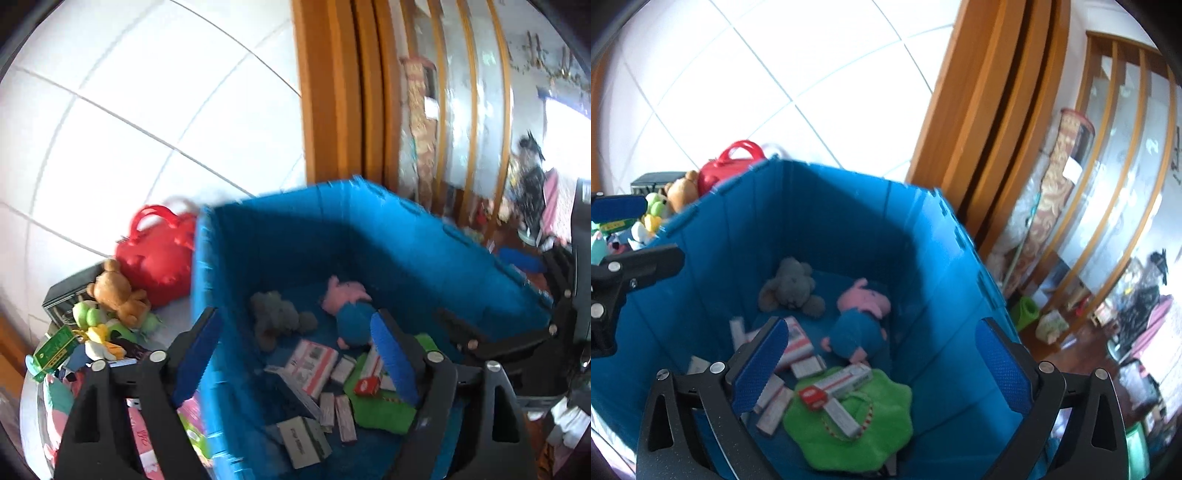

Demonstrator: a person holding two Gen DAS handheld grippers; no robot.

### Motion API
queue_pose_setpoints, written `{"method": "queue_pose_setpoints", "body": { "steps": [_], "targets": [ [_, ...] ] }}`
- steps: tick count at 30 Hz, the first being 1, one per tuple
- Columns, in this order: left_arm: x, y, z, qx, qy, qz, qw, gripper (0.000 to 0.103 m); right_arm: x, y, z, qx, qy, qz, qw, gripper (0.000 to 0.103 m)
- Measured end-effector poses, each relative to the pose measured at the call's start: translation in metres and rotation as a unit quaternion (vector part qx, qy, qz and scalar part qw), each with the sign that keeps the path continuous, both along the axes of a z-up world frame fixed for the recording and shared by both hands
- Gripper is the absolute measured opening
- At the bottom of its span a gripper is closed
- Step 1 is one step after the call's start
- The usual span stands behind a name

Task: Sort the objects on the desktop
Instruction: 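Return both grippers from the crate to the pile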

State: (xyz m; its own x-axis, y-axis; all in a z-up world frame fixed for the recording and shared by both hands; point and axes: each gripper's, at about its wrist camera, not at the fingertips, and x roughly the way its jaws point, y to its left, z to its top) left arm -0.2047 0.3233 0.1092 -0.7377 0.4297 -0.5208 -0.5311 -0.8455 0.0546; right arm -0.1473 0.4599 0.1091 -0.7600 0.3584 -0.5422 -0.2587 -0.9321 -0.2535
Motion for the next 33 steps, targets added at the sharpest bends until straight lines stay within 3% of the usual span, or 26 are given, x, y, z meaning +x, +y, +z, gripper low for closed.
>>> {"method": "queue_pose_setpoints", "body": {
  "steps": [4,7,11,19,26,33],
  "targets": [
    [0.002,-0.041,0.002,0.021,0.036,0.043,0.9982,0.086,0.002,-0.033,0.005,-0.003,0.022,0.025,0.999,0.103],
    [0.0,-0.076,-0.001,0.034,0.039,0.069,0.9962,0.086,-0.002,-0.062,0.007,-0.001,0.032,0.048,0.998,0.103],
    [-0.004,-0.123,-0.011,0.034,0.03,0.115,0.9923,0.086,-0.007,-0.105,0.006,0.013,0.043,0.069,0.997,0.103],
    [-0.007,-0.224,-0.047,0.036,-0.01,0.204,0.9783,0.086,-0.027,-0.191,0.0,-0.028,0.042,0.149,0.988,0.103],
    [-0.001,-0.31,-0.087,0.038,-0.05,0.294,0.9538,0.086,-0.044,-0.251,-0.025,-0.068,0.015,0.209,0.975,0.103],
    [0.011,-0.389,-0.157,0.026,-0.128,0.385,0.9137,0.086,-0.056,-0.306,-0.072,-0.115,-0.039,0.268,0.956,0.103]
  ]
}}
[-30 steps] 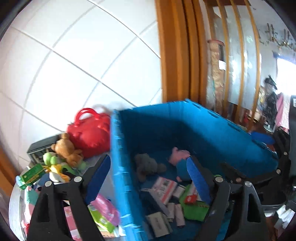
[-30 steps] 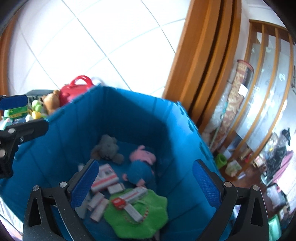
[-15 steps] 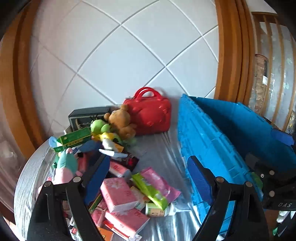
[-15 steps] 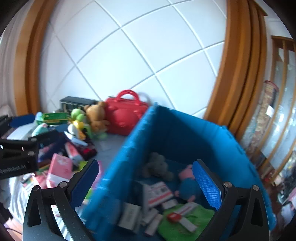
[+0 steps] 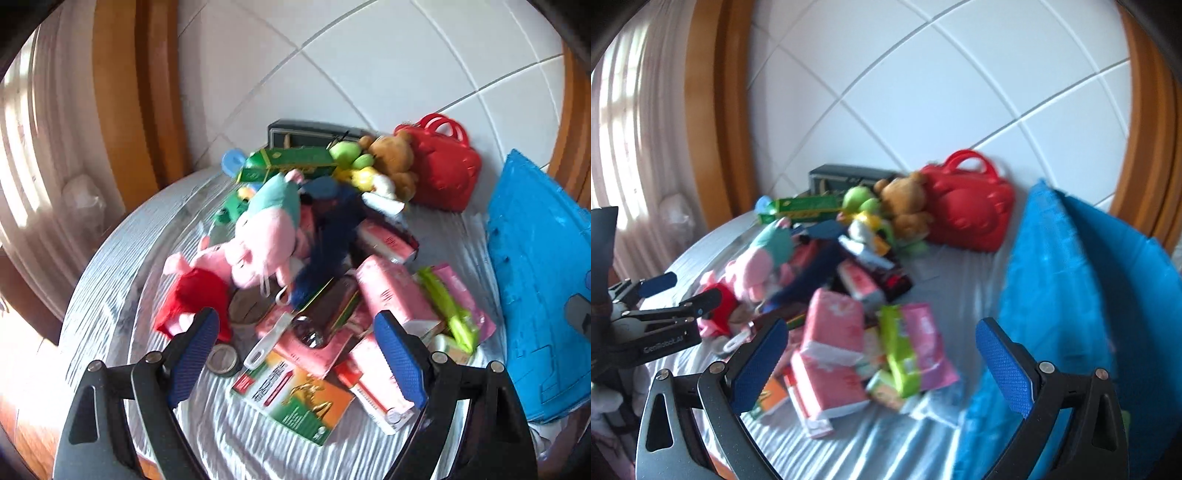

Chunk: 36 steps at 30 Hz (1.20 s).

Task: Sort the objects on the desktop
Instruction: 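Return both grippers from the crate to the pile, then grasp the green-orange ibuprofen box with the left gripper while the right grasps a red-white ointment box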

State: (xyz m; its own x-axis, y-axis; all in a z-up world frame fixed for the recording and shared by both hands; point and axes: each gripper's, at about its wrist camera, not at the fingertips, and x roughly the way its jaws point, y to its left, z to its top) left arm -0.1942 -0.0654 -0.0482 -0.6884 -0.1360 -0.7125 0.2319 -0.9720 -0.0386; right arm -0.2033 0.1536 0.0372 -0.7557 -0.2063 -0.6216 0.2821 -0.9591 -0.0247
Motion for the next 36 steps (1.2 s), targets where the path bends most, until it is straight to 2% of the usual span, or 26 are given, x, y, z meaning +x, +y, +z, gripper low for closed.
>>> {"method": "queue_pose_setpoints", "body": {
  "steps": [4,8,17,19,21,23,24,26,30,32,33,34,36],
  "targets": [
    [0.008,-0.028,-0.05,0.02,-0.061,0.038,0.9972,0.086,-0.009,-0.017,-0.042,-0.011,-0.052,0.013,0.999,0.103],
    [0.008,-0.039,-0.098,0.057,-0.122,0.06,0.9891,0.086,-0.012,-0.021,-0.084,-0.011,-0.103,0.013,0.995,0.103],
    [-0.03,-0.014,-0.167,0.118,-0.201,0.093,0.9679,0.086,-0.011,-0.013,-0.153,0.01,-0.19,0.012,0.982,0.103],
    [-0.042,-0.008,-0.177,0.118,-0.213,0.11,0.9636,0.087,-0.013,-0.008,-0.164,0.01,-0.205,0.01,0.979,0.103],
    [-0.05,0.0,-0.18,0.093,-0.209,0.126,0.9653,0.088,-0.014,-0.003,-0.172,0.011,-0.215,0.007,0.976,0.103],
    [-0.059,0.006,-0.187,0.066,-0.215,0.13,0.9656,0.102,-0.016,0.001,-0.179,0.009,-0.224,0.006,0.975,0.103],
    [-0.061,0.008,-0.19,0.05,-0.219,0.134,0.9651,0.103,-0.017,0.002,-0.183,0.006,-0.229,0.006,0.973,0.103],
    [-0.06,0.014,-0.194,0.02,-0.223,0.122,0.9669,0.103,-0.02,0.002,-0.191,0.001,-0.24,0.01,0.971,0.103],
    [-0.031,0.015,-0.196,0.006,-0.224,0.072,0.9719,0.103,-0.021,-0.01,-0.206,-0.008,-0.255,0.036,0.966,0.103],
    [-0.012,0.01,-0.198,0.004,-0.225,0.053,0.9729,0.103,-0.022,-0.02,-0.214,-0.013,-0.26,0.052,0.964,0.103],
    [-0.002,0.005,-0.202,0.012,-0.236,0.049,0.9705,0.101,-0.023,-0.025,-0.217,-0.014,-0.262,0.058,0.963,0.103],
    [0.007,-0.002,-0.208,0.025,-0.249,0.048,0.9671,0.102,-0.024,-0.032,-0.221,-0.016,-0.264,0.068,0.962,0.103],
    [0.023,-0.017,-0.213,0.06,-0.241,0.049,0.9674,0.101,-0.027,-0.044,-0.227,-0.012,-0.267,0.079,0.96,0.103]
  ]
}}
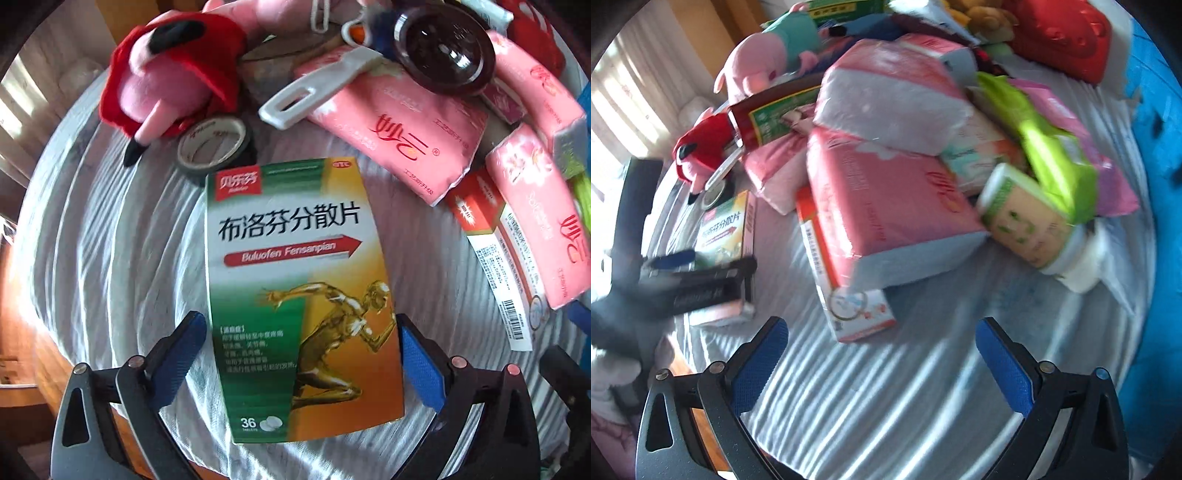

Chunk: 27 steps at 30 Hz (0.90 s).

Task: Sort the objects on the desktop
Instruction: 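Grasp the green-orange ibuprofen box with the left gripper while the right grasps a red-white ointment box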

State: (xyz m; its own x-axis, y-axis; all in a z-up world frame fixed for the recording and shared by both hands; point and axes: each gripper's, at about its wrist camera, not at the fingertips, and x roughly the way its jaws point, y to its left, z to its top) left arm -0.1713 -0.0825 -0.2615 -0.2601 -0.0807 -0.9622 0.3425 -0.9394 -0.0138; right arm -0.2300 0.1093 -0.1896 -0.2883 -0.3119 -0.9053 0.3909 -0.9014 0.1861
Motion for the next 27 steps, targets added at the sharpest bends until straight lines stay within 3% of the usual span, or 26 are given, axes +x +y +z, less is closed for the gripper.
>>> {"method": "queue_pose_setpoints", "body": {
  "steps": [4,8,10,12,13,14,15,16,17,21,23,24,27],
  "targets": [
    [0.009,-0.009,-0.001,-0.002,0.005,-0.001,1.0,0.101,-0.006,-0.021,-0.01,0.01,-0.003,0.015,1.0,0.101],
    [0.006,-0.007,0.003,-0.008,0.017,-0.01,0.9998,0.101,-0.009,-0.035,-0.013,0.031,-0.005,0.021,0.999,0.055],
    [0.004,-0.006,0.002,-0.009,0.018,-0.017,0.9996,0.101,-0.007,-0.039,-0.014,0.032,-0.014,0.028,0.999,0.046],
    [0.001,-0.007,-0.003,-0.001,0.011,-0.018,0.9998,0.1,-0.007,-0.043,-0.013,0.031,-0.015,0.032,0.999,0.05],
    [0.002,-0.005,-0.003,-0.007,0.01,-0.021,0.9997,0.097,-0.007,-0.046,-0.014,0.028,-0.02,0.034,0.999,0.059],
    [0.004,-0.004,-0.002,-0.007,0.014,-0.027,0.9995,0.094,-0.007,-0.049,-0.014,0.027,-0.026,0.037,0.999,0.062],
    [0.006,-0.002,-0.001,-0.007,0.016,-0.034,0.9993,0.09,-0.005,-0.053,-0.015,0.033,-0.03,0.042,0.998,0.06],
    [0.008,-0.002,-0.001,-0.003,0.013,-0.039,0.9991,0.09,-0.002,-0.058,-0.014,0.037,-0.036,0.05,0.997,0.048],
    [0.01,-0.002,-0.001,-0.004,0.014,-0.043,0.999,0.09,0.002,-0.061,-0.014,0.039,-0.045,0.058,0.997,0.042],
    [0.02,-0.003,-0.002,-0.005,0.019,-0.052,0.9984,0.09,0.011,-0.071,-0.012,0.036,-0.052,0.07,0.996,0.044],
    [0.022,-0.004,-0.002,-0.006,0.021,-0.056,0.9982,0.09,0.002,-0.077,-0.013,0.036,-0.048,0.056,0.997,0.059],
    [0.023,-0.004,-0.002,-0.005,0.021,-0.058,0.9981,0.089,-0.002,-0.079,-0.014,0.034,-0.047,0.05,0.997,0.061],
    [0.027,-0.009,0.0,-0.001,0.023,-0.06,0.998,0.089,-0.017,-0.084,-0.017,0.03,-0.043,0.026,0.998,0.056]
  ]
}}
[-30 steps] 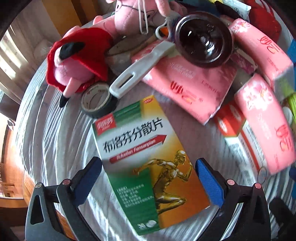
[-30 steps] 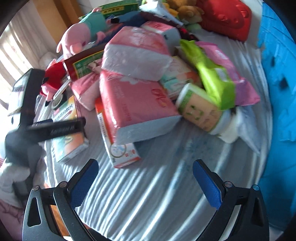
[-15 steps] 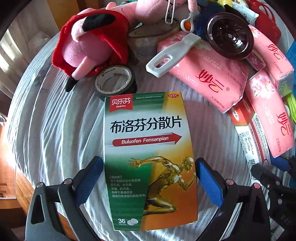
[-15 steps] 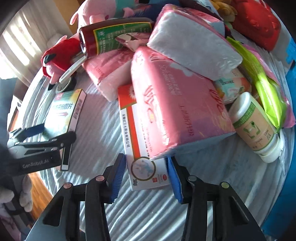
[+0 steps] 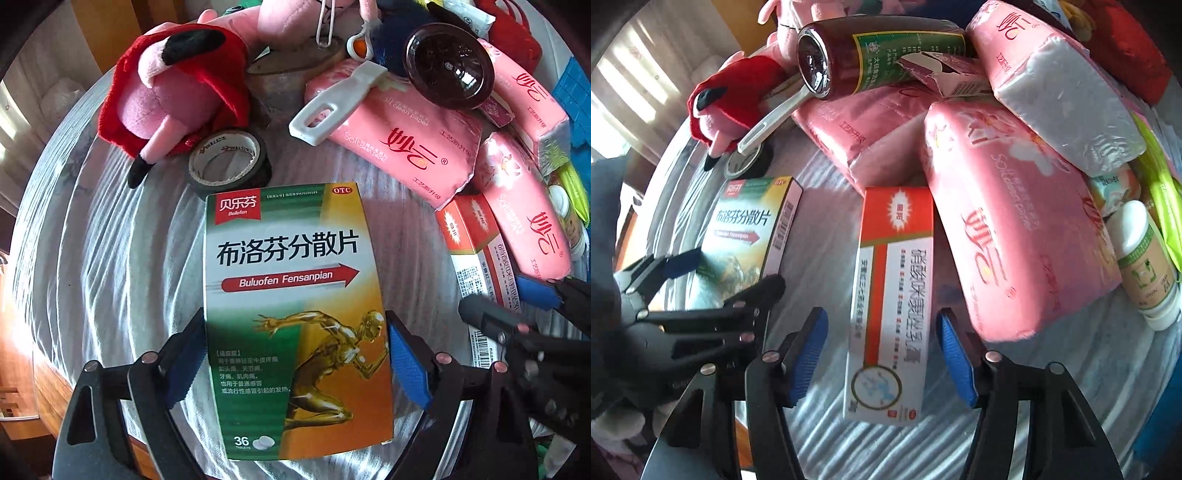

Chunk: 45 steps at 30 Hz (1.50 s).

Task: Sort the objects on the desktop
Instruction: 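Grasp the green-orange ibuprofen box with the left gripper while the right grasps a red-white ointment box, then carry both boxes over the crate and open both grippers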

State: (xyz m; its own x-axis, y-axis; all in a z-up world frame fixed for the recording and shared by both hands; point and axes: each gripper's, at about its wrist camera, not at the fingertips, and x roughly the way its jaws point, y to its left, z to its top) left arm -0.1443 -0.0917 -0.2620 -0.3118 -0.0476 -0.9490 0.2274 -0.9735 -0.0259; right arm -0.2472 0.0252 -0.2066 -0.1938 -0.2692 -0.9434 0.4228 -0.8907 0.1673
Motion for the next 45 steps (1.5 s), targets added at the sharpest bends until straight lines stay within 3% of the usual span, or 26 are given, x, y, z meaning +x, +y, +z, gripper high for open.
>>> {"method": "queue_pose_setpoints", "body": {
  "steps": [1,7,14,22,29,36,40,45],
  "targets": [
    [0.002,-0.001,0.001,0.001,0.001,-0.002,1.0,0.089,-0.002,-0.001,-0.001,0.01,0.004,-0.004,1.0,0.041],
    [0.016,-0.002,0.032,-0.005,0.033,-0.005,0.9994,0.089,0.006,0.0,0.029,0.0,0.019,0.014,1.0,0.041],
    [0.017,0.006,0.096,-0.021,0.102,-0.017,0.9944,0.088,0.01,0.012,0.098,-0.024,0.1,0.017,0.995,0.042],
    [-0.044,0.009,0.178,-0.05,0.194,-0.043,0.9789,0.088,0.011,0.023,0.15,-0.025,0.174,-0.013,0.984,0.042],
    [-0.068,0.064,0.249,-0.049,0.273,-0.097,0.956,0.088,0.012,0.055,0.216,-0.011,0.25,-0.052,0.967,0.042],
    [-0.092,0.152,0.32,-0.033,0.338,-0.183,0.9225,0.088,0.02,0.135,0.297,0.011,0.313,-0.127,0.941,0.042],
    [-0.106,0.216,0.356,-0.013,0.349,-0.244,0.9046,0.088,0.026,0.196,0.334,0.03,0.325,-0.169,0.93,0.042],
    [-0.128,0.309,0.392,0.034,0.326,-0.318,0.8898,0.088,0.029,0.289,0.361,0.077,0.311,-0.224,0.92,0.042]
  ]
}}
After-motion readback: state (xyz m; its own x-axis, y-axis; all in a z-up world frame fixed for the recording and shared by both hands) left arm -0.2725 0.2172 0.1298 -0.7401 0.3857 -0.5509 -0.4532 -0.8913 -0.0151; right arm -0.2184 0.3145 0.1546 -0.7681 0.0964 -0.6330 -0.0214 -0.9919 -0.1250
